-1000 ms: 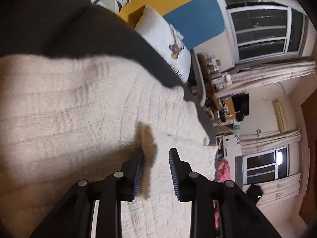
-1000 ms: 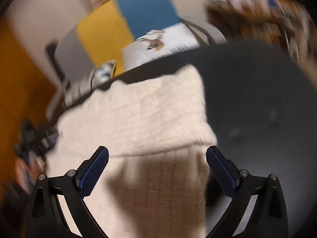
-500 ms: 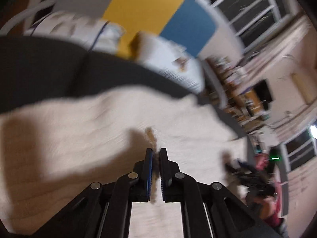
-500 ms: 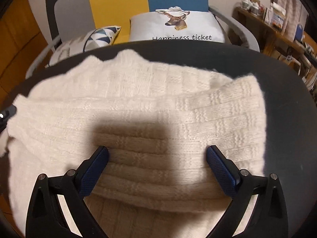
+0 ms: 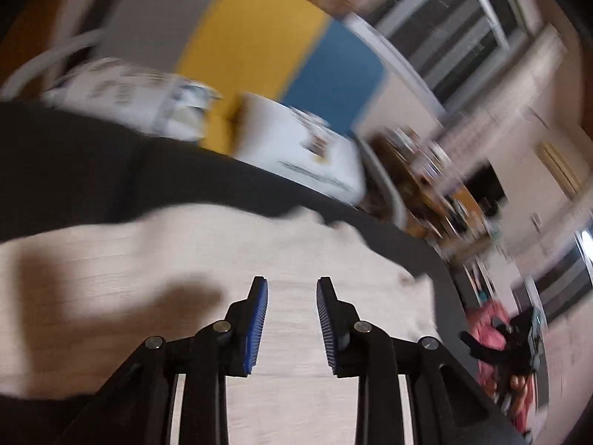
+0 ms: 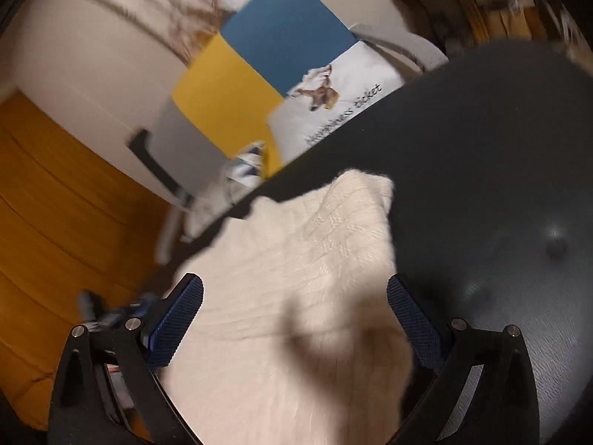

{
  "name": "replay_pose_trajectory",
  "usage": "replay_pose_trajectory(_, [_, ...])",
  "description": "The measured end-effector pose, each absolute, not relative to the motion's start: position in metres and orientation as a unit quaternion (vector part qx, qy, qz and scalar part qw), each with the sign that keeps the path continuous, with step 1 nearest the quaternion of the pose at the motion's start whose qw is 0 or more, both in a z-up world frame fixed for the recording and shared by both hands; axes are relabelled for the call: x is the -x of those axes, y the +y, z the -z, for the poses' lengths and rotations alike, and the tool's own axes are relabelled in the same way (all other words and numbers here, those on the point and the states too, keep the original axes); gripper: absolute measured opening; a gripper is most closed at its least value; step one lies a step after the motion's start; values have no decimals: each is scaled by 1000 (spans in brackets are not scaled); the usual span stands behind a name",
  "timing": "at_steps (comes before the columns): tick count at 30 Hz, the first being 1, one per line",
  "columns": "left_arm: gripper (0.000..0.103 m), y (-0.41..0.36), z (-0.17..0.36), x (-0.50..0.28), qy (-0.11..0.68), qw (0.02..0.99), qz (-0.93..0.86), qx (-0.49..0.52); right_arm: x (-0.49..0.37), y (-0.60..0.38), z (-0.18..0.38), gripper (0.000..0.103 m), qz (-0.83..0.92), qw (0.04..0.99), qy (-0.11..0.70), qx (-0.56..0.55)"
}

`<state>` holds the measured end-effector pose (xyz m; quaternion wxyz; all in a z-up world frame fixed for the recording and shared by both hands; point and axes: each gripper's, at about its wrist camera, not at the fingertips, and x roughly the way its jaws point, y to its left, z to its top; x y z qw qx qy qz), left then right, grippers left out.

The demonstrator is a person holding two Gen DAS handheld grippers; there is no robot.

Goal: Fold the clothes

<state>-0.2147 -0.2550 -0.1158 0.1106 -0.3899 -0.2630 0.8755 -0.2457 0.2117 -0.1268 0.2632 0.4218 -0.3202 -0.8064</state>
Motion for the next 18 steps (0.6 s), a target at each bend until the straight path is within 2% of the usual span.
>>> replay_pose_trajectory(7, [27, -114, 132, 279, -175, 231, -847, 446, 231, 214, 163, 102, 732, 312, -431, -426])
replay_pose_trajectory(10, [27, -77, 142, 288, -159, 254, -840, 452, 237, 195, 172, 102, 724, 317, -439, -428])
replay_pose_trajectory(14, [26, -77, 167, 290, -174, 244, -840, 452, 251, 176, 189, 102, 728, 265, -443, -452])
replay_pose_trajectory(18, [22, -88, 192, 288, -207, 244, -839, 441, 253, 173, 182, 102, 773, 220, -454, -385])
